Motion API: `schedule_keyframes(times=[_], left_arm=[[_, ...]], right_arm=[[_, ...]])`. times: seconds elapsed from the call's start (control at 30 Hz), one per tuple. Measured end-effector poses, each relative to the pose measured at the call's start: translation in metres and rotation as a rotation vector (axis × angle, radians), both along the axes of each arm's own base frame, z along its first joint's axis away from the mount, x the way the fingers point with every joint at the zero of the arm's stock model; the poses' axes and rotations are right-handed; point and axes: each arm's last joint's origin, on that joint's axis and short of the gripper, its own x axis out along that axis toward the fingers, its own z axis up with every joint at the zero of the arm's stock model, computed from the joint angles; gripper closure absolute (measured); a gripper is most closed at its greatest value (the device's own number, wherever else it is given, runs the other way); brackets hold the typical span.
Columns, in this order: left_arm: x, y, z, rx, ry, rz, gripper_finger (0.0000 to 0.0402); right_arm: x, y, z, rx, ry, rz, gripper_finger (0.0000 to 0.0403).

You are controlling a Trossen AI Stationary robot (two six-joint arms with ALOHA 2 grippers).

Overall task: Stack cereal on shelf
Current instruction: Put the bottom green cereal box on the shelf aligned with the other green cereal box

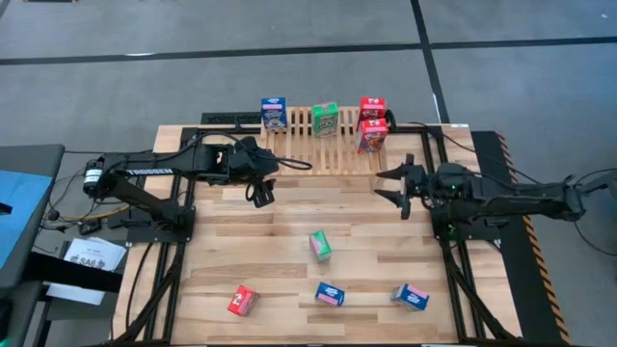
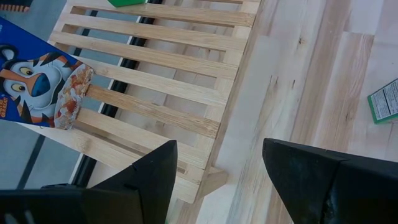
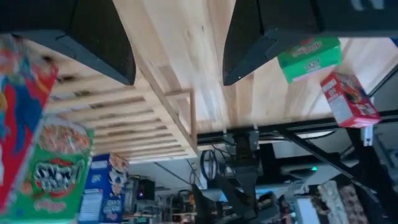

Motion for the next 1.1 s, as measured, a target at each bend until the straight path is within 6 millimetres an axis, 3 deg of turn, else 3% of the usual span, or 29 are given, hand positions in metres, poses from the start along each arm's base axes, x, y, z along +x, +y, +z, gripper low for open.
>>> schedule_keyframes(times=[0.43,0.83,1.1], left_arm=[[0.0,0.0,0.0,0.0,0.0,0.0,0.0175],[0.0,0.0,0.0,0.0,0.0,0.0,0.0175],[0.0,0.0,0.0,0.0,0.0,0.0,0.0175]], right_arm=[[-0.023,0.006,-0.043,0.036,-0.082,-0.018,0.0136],[-0.029,0.006,-0.077,0.099,-0.087,-0.07,0.0137],[-0.028,0.005,-0.081,0.144,-0.05,-0.093,0.0137]])
